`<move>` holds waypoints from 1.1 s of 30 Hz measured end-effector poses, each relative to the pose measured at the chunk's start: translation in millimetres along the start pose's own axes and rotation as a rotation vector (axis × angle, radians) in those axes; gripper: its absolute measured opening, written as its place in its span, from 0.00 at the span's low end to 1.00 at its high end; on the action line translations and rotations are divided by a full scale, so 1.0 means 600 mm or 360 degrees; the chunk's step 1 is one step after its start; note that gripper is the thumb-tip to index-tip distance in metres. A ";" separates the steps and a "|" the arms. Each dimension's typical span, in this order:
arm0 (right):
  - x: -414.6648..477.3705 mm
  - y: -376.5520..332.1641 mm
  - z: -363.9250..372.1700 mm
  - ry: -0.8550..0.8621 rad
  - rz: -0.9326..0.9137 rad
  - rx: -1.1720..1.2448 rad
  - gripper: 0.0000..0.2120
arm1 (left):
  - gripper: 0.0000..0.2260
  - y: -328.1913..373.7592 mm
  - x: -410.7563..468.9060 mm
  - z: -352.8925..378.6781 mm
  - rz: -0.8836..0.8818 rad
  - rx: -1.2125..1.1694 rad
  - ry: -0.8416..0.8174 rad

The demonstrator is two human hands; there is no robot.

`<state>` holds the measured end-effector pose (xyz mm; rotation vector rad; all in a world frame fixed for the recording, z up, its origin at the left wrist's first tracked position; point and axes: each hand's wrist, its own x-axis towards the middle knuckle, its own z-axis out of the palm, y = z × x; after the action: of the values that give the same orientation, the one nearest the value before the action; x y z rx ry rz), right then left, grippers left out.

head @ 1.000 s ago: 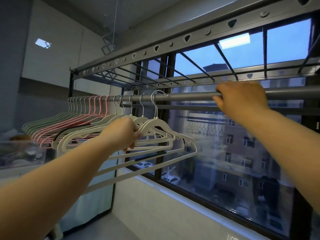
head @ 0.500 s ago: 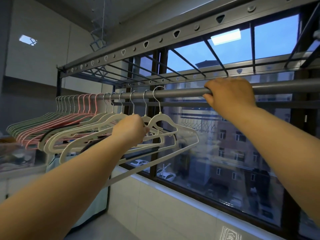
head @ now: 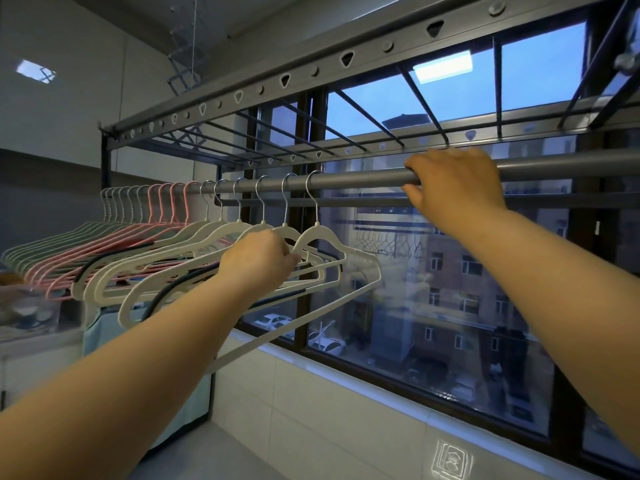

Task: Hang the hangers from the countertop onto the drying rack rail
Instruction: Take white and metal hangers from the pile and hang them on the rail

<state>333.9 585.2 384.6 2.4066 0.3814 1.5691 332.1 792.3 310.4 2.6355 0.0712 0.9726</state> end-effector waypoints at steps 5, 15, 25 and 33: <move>-0.017 0.002 0.004 0.0042 0.0011 0.0178 0.20 | 0.18 0.014 -0.027 -0.019 0.0202 -0.0047 0.0185; -0.153 0.049 0.036 0.0459 -0.0131 0.0146 0.18 | 0.11 0.087 -0.133 0.048 0.0639 -0.0716 0.0118; -0.447 0.260 -0.053 -0.0311 0.0254 -0.0105 0.18 | 0.07 0.317 -0.268 0.227 0.0708 -0.1106 -0.0529; -0.771 0.485 -0.202 -0.0361 0.0790 -0.0471 0.11 | 0.10 0.637 -0.485 0.313 0.1084 -0.1379 -0.1007</move>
<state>68.0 160.0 136.0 2.5115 -0.4935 1.3694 204.2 330.8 118.4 1.9845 -1.1631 0.1614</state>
